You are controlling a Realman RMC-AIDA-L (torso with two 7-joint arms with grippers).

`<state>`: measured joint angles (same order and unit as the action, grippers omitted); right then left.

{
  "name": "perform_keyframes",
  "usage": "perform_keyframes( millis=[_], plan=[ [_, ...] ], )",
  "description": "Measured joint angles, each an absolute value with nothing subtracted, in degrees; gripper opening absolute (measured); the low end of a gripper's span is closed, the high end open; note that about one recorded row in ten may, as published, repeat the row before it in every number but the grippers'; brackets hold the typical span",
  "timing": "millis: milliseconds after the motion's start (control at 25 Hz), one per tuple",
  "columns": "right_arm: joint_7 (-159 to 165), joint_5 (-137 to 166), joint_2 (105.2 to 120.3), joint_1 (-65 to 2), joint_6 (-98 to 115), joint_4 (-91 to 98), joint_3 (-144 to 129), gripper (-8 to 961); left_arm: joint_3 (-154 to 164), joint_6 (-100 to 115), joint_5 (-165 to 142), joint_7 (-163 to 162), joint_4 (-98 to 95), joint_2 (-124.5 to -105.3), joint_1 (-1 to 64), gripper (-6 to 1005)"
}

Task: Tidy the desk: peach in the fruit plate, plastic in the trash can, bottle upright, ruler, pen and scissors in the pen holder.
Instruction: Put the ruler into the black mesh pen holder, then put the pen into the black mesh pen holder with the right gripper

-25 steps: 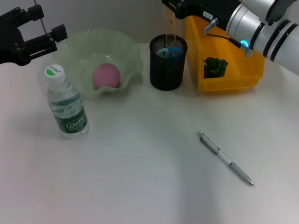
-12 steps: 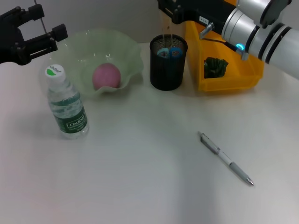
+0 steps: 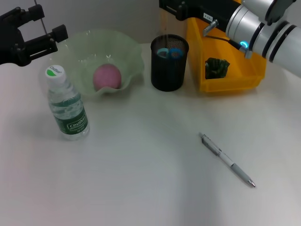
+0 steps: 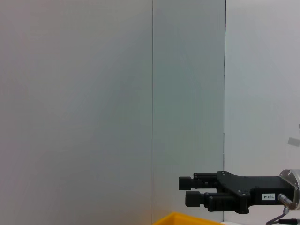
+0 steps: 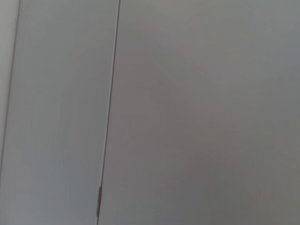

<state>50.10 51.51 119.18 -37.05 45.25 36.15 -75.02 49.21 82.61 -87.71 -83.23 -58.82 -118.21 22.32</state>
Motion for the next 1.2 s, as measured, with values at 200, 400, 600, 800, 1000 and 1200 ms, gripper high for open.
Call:
perform_keyframes(
  millis=[200, 400, 600, 800, 1000, 1200],
  plan=[
    [52.5, 51.5, 119.32, -36.5, 45.1, 37.4, -75.3, 609, 49.2, 82.6, -87.7, -83.2, -58.8, -118.21, 22.4, 806],
    [63.5, 56.5, 119.17, -34.3, 44.8, 43.1, -77.4, 618, 49.2, 82.6, -87.7, -83.2, -58.8, -118.21, 22.4, 806],
    [83.4, 70.9, 119.2, -30.4, 44.8, 53.2, -78.5, 616, 48.8, 82.6, -87.7, -83.2, -58.8, -118.21, 22.2, 806],
    [115.8, 100.3, 119.38, -27.4, 49.1, 67.7, -78.3, 613, 48.7, 82.6, -87.7, -83.2, -58.8, -118.21, 22.1, 806],
    [136.9, 116.8, 119.2, -29.5, 61.5, 74.0, -74.3, 610, 48.7, 82.5, -87.8, -83.2, -58.8, -118.17, 22.1, 806],
    [143.9, 122.2, 119.14, -31.1, 69.8, 77.6, -71.4, 608, 48.7, 82.5, -87.8, -83.2, -58.8, -118.15, 22.1, 806]
  ],
)
